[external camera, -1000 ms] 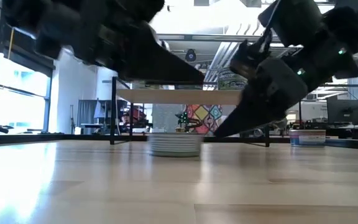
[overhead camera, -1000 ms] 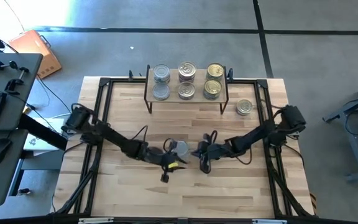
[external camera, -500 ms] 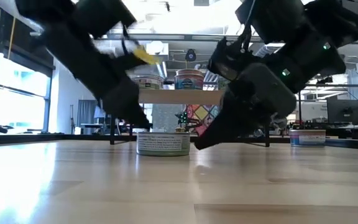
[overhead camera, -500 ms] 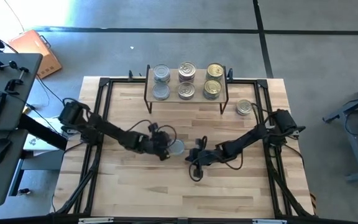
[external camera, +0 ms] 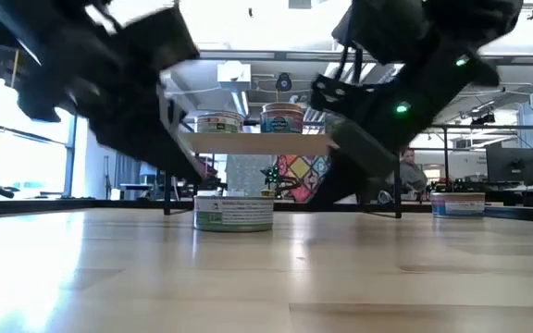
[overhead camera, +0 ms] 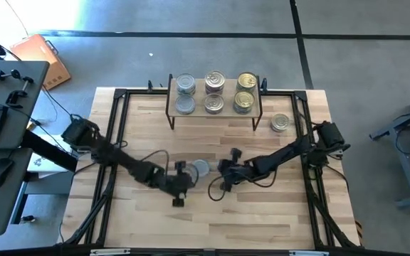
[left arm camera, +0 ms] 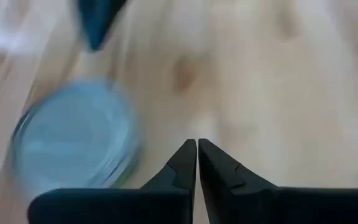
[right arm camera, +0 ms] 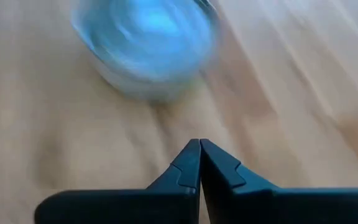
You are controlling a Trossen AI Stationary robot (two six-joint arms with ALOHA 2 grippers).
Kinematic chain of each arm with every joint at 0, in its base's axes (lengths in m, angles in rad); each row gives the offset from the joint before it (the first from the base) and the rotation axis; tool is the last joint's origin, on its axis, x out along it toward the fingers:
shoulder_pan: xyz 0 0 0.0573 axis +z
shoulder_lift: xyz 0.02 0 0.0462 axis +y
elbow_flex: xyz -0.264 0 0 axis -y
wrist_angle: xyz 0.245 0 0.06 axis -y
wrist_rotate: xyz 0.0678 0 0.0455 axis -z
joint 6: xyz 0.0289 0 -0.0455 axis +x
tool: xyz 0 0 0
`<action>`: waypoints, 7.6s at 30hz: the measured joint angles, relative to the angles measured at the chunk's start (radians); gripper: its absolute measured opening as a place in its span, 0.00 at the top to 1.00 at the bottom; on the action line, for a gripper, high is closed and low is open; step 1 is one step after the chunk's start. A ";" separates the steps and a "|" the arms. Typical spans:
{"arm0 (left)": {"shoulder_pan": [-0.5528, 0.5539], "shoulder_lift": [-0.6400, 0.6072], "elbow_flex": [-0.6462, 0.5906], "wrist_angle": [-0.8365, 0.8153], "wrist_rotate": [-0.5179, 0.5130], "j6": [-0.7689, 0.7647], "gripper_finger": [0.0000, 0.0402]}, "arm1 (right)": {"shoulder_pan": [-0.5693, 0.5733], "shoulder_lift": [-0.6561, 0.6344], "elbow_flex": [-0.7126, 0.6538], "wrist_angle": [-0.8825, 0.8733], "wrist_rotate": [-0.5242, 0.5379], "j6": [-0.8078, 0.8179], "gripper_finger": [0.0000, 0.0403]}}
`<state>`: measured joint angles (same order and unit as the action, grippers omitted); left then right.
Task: Stack canned seafood by type on shelf
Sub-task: Stack the green white tuna can on top of the other green white tuna can on the shelf
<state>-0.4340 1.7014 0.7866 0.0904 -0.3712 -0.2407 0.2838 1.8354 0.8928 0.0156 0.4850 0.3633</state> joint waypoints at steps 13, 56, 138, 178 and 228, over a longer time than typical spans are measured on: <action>0.123 -0.040 -0.021 -0.203 -0.271 -0.139 0.99 | 0.024 -0.016 -0.019 0.005 -0.039 0.056 1.00; -0.021 0.154 0.025 0.338 0.050 0.507 0.63 | 0.107 -0.059 -0.051 -0.053 0.117 0.160 1.00; -0.052 -0.030 0.129 -0.002 -0.095 0.494 1.00 | 0.193 0.027 -0.082 0.185 0.147 0.107 1.00; 0.016 0.238 0.137 0.029 0.095 0.532 0.92 | 0.193 0.027 -0.082 0.186 0.147 0.102 1.00; -0.190 -0.002 0.129 -0.278 -0.505 0.342 1.00 | 0.172 0.027 -0.082 0.196 0.147 0.081 1.00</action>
<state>-0.6243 1.6997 0.9154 -0.1875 -0.8763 0.1009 0.4560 1.8626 0.8104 0.2116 0.6323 0.4442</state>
